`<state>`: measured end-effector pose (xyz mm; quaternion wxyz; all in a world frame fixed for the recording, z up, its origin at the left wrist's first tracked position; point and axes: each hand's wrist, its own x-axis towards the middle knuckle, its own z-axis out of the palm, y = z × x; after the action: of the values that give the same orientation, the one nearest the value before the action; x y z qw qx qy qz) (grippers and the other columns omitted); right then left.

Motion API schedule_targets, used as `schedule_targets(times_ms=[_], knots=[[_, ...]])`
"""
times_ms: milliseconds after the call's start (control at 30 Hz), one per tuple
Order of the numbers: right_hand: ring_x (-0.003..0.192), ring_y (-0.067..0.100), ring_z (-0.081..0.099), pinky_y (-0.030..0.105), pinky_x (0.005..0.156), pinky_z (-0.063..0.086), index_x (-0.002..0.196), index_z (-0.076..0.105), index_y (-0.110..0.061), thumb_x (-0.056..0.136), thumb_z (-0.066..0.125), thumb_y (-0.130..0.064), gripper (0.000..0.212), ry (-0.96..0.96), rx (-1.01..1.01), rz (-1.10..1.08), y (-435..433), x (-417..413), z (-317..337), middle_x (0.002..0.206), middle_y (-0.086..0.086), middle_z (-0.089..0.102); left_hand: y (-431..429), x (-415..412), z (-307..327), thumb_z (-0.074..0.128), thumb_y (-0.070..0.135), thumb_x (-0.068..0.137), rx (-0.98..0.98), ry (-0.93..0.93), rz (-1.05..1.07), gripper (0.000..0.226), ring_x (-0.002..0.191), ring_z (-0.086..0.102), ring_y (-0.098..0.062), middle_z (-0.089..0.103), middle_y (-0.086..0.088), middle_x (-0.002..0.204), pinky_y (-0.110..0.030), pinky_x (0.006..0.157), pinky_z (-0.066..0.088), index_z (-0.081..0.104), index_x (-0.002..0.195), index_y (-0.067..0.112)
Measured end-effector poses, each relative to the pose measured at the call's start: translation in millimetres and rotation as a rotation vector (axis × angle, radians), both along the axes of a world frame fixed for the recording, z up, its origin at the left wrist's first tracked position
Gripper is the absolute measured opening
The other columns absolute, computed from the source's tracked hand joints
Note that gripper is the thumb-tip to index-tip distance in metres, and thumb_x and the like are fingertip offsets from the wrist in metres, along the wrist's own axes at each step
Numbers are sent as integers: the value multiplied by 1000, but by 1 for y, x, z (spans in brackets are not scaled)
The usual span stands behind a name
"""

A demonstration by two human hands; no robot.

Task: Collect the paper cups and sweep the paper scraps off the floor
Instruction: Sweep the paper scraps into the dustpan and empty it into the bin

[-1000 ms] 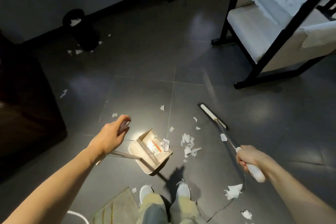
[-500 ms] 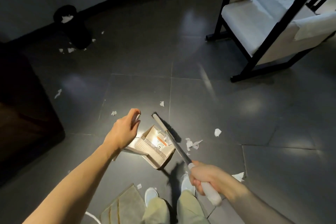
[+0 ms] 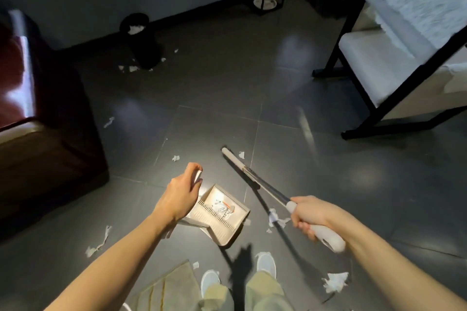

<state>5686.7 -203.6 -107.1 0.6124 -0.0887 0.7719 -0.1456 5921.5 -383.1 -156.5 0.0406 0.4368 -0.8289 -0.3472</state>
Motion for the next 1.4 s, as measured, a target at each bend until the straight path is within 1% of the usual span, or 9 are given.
schedule_targets(times_ms=[100, 300, 433, 567, 667, 767, 933, 1167, 1400], knots=[[30, 13, 34, 17, 38, 35, 80, 48, -12, 76, 40, 7, 21, 112, -29, 151, -35, -24, -21, 38, 3, 41, 2, -1, 1, 44, 26, 98, -15, -30, 56, 14, 75, 59, -24, 60, -3, 90, -37, 75, 52, 34, 105, 34], [39, 11, 48, 20, 40, 40, 134, 39, -9, 84, 37, -2, 50, 285, -10, 563, -72, -68, -60, 56, 3, 54, -2, -8, -4, 46, 26, 97, -55, -99, 122, 17, 71, 58, -20, 60, -3, 87, -36, 71, 53, 38, 113, 28], [49, 12, 50, 22, 46, 44, 134, 37, -11, 85, 38, -7, 49, 251, 48, 749, -62, -56, -67, 71, 5, 57, -1, -10, -3, 47, 24, 97, -105, -106, 122, 20, 67, 56, -20, 59, -4, 81, -29, 63, 43, 41, 116, 24], [38, 8, 46, 18, 40, 40, 114, 54, -15, 80, 41, -8, 38, -10, 126, 558, -31, -30, -46, 55, 0, 54, 1, -13, 1, 47, 23, 97, -111, -106, 121, 20, 69, 57, -23, 59, -5, 82, -32, 67, 46, 41, 116, 22], [36, 6, 39, 16, 36, 35, 134, 49, -14, 76, 40, -1, 60, -203, 142, 335, -6, -28, -28, 48, -1, 44, 11, -10, 1, 47, 23, 96, -124, -83, 108, 19, 70, 57, -25, 56, -1, 81, -33, 68, 44, 41, 115, 23], [32, 5, 36, 15, 33, 32, 133, 47, -17, 80, 42, 3, 57, -277, 137, 155, 28, -18, -14, 46, -1, 40, 25, -6, 2, 48, 21, 96, -115, -35, 70, 19, 70, 54, -26, 54, 0, 80, -32, 68, 41, 43, 114, 22], [30, 6, 38, 13, 32, 32, 107, 49, -39, 79, 46, 4, 51, -206, 25, 62, 104, 26, 9, 40, -2, 43, 63, 12, 6, 46, 21, 97, -71, 18, -58, 12, 67, 55, -26, 55, -3, 78, -34, 66, 44, 38, 105, 27], [30, 9, 31, 13, 34, 30, 102, 52, -25, 80, 42, 9, 41, -31, -24, -135, 176, 36, 16, 40, 2, 37, 116, 42, 17, 44, 25, 98, -45, 5, -78, 14, 75, 59, -21, 60, -4, 98, -36, 76, 51, 38, 110, 26], [32, 14, 35, 17, 37, 34, 85, 54, -5, 76, 43, 10, 20, 206, 25, -82, 221, -17, -17, 41, 6, 42, 183, 65, 30, 47, 24, 97, -63, -48, -50, 18, 76, 58, -22, 64, -9, 99, -35, 76, 49, 41, 113, 21]])
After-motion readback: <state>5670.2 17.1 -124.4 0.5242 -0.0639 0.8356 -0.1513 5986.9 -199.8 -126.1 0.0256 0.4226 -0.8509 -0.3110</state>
